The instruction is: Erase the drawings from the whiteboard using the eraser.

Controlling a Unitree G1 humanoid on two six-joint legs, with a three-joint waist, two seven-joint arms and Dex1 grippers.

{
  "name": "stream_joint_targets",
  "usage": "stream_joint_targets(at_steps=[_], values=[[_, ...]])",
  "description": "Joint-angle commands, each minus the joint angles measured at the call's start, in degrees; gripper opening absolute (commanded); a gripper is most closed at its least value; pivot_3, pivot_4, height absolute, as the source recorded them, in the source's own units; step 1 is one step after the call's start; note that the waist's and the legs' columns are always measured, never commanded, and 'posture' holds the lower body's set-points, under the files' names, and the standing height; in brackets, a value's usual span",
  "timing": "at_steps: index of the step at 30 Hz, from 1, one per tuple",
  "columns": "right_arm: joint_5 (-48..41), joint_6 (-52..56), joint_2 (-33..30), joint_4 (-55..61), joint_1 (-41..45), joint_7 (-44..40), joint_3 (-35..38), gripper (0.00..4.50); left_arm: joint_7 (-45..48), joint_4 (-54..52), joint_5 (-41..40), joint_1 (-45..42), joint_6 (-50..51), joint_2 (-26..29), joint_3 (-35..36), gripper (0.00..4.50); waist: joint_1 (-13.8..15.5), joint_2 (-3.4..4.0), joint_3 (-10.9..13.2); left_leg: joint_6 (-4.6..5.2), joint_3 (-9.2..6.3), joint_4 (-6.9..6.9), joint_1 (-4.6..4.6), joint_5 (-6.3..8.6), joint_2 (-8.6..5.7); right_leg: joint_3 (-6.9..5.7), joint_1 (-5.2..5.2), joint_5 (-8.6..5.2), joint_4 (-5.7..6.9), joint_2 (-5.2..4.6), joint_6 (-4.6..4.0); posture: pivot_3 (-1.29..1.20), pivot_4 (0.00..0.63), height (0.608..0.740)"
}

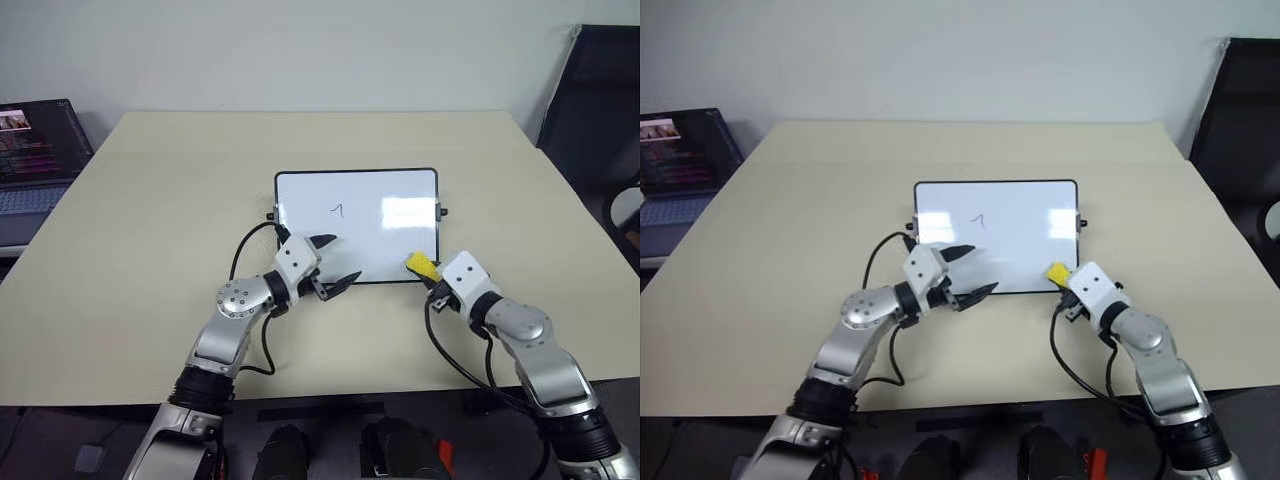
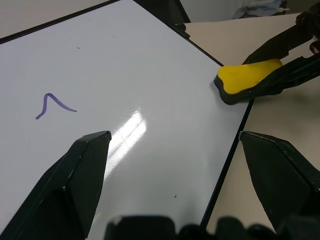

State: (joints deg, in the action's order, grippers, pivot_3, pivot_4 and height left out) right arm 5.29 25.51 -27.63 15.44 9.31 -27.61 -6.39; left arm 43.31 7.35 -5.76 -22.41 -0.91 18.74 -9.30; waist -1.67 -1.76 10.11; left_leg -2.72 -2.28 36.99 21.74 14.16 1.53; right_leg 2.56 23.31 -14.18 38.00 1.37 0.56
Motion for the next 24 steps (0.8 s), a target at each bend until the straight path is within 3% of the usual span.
stream_joint_targets(at_steps=[1,12,24], values=[[0.1,3.2,-0.8,-0.2,-0.5,0.8,2.1,1.10,0.3,-0.6,-0.2,-1.1,-1.7,-0.2,0.0,4.50,0.0,0.00,0.0,0.00,0.00,0.00,0.00,0.00,0.00,0.00,0.00,0.00,0.00,0.00,0.00,0.00,0.150,0.740],[-7.8,-3.4,5.9,2.6,1.3,1.1,5.4,1.10,-0.3,-1.1,-0.2,-0.4,-1.8,-1.1,-0.3,4.50,-0.1,0.01,0.0,0.00,-0.01,-0.10,0.15,0.00,0.02,0.00,0.16,0.00,-0.04,0.03,0.00,0.00,0.150,0.740],[-5.9,-10.2,8.3,-3.4,7.9,3.3,2.5,1.10,-3.8,-2.2,1.8,0.7,-2.4,0.8,2.0,4.50,-0.3,0.02,0.0,0.00,0.00,-0.11,0.16,0.01,0.05,0.00,0.22,-0.01,-0.01,0.07,0.00,0.00,0.150,0.740]])
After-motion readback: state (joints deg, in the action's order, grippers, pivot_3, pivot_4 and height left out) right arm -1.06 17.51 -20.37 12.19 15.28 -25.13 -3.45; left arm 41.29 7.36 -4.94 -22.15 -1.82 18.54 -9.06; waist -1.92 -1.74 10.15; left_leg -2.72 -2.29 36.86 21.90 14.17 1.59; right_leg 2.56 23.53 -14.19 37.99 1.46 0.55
